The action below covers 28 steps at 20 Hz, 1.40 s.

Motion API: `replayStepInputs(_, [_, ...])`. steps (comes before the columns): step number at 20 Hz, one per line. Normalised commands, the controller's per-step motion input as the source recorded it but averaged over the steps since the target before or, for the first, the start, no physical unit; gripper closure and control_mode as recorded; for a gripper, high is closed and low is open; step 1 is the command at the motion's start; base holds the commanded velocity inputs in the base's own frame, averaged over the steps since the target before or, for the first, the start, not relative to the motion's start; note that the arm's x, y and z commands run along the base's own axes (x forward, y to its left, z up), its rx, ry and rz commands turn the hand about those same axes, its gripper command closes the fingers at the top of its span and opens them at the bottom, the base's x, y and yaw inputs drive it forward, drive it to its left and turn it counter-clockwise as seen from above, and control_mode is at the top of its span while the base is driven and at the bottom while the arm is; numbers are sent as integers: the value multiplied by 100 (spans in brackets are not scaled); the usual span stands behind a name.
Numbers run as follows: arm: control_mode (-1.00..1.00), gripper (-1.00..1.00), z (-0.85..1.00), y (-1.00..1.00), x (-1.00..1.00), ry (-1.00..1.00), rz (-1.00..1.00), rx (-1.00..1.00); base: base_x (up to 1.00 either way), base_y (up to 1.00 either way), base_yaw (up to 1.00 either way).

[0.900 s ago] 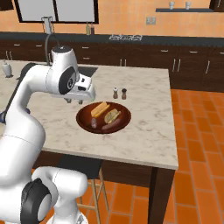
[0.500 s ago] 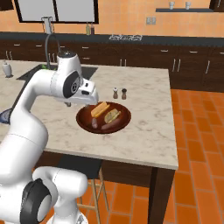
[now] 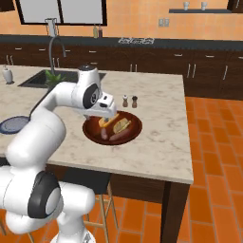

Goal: Place one bun and one sausage from the bowl on each plate.

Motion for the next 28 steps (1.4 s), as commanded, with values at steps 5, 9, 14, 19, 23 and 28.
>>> replayStepInputs(5, [-100, -100, -20, -2, 40, 8, -9, 0, 0, 0, 0])
replayStepInputs(9, [-100, -100, -49, -13, 18, 5, -7, 0, 0, 0, 0])
replayStepInputs(14, [-100, -100, -37, -6, 31, 3, -2, 0, 0, 0, 0])
replayStepInputs(19, [-100, -100, -20, -6, 64, 0, 0, 0, 0, 0, 0])
replayStepInputs(23, [-100, -100, -22, -16, 63, 0, 0, 0, 0, 0, 0])
replayStepInputs(28, [-100, -100, -42, -9, 44, -3, 0, 2, 0, 0, 0])
